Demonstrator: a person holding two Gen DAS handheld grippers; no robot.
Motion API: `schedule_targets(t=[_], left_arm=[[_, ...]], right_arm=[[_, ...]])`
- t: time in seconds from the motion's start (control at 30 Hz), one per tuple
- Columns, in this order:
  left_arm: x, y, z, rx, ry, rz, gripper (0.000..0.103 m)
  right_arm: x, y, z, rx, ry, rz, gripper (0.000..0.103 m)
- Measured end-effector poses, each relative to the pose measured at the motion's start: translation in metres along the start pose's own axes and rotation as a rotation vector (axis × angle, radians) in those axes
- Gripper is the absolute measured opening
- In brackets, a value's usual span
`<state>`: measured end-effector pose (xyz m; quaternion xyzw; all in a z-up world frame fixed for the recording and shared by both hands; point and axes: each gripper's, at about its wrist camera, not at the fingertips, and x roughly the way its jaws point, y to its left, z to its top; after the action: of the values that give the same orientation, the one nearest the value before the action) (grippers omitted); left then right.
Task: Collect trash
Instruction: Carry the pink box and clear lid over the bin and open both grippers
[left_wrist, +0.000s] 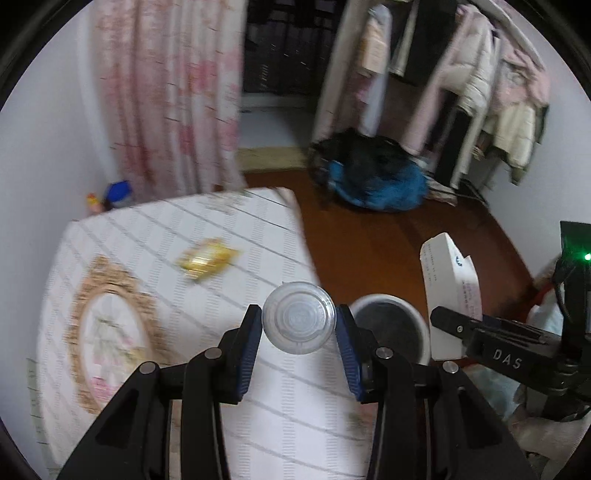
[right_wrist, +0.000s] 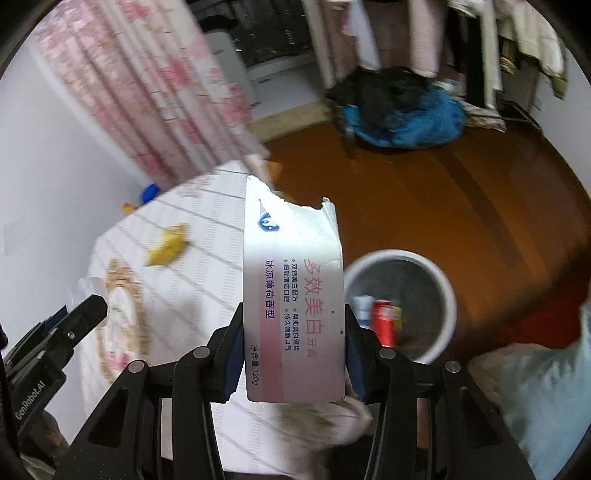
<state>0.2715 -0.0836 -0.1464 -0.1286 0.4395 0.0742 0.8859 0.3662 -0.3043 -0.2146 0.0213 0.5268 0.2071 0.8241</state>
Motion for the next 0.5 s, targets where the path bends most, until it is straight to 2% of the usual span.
schedule_targets(t=[0.13,0.27,0.37,0.5], left_arm=[[0.052,-0.047,-0.006,0.004,0.100,-0.089,0.037],[0.114,-0.084,-0.012,0.004,0.232,-0.154,0.037],[0.172,-0.105,-0.014,0.024,0.327,-0.159,0.037],[0.227,-0.116,-0.013,0.034,0.423,-0.161,0.037]], right_arm=[[0.018,-0.067,-0.005,0.056,0.051,-0.064,0.048],[0.062,-0.127,-0.012,0.123,0.127,-0.097,0.048],[0.101,-0.161,-0.017,0.164,0.181,-0.110,0.048],[0.148,-0.192,-0.022,0.202,0.238,-0.123,0.048]])
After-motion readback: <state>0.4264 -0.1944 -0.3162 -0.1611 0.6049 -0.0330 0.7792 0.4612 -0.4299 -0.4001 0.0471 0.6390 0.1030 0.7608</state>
